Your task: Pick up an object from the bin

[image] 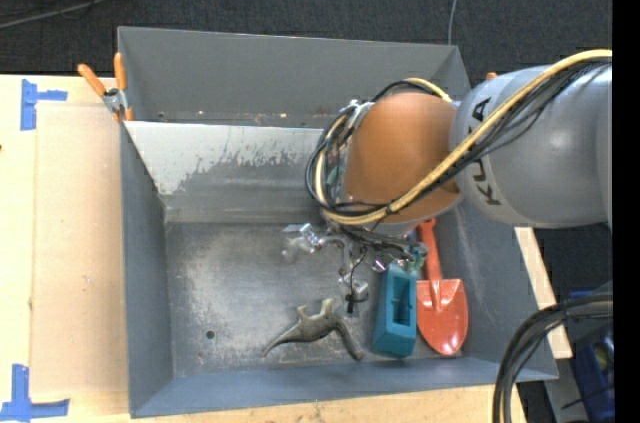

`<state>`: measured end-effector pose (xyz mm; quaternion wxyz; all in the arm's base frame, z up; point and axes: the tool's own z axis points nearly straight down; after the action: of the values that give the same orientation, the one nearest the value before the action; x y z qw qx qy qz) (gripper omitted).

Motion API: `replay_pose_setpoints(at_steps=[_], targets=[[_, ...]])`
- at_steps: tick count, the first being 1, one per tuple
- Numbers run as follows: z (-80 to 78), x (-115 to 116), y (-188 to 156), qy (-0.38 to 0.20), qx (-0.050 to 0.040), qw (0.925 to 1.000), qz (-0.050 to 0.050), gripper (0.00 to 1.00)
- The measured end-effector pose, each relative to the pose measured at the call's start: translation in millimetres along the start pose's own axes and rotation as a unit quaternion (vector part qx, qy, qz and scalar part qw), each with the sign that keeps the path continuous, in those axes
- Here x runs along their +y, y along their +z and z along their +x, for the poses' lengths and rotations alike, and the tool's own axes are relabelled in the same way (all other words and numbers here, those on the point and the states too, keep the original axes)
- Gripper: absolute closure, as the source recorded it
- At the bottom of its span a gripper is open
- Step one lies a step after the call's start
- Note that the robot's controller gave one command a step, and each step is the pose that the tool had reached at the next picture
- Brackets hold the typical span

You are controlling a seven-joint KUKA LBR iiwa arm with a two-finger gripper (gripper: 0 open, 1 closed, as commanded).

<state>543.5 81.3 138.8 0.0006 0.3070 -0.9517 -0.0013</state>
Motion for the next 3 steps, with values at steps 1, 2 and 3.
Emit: replay_pose_setpoints(at_steps=[1, 2, 3], targets=[[-1.0, -7.2, 71.7, -0.110, 0.0062, 0.9939, -0.001, 0.00], [6.7, 18.3, 69.9, -0.149, -0.0013, 0.9888, -0.001, 1.00], [6.7, 18.3, 69.8, -0.149, -0.0014, 0.9888, -0.001, 1.00]])
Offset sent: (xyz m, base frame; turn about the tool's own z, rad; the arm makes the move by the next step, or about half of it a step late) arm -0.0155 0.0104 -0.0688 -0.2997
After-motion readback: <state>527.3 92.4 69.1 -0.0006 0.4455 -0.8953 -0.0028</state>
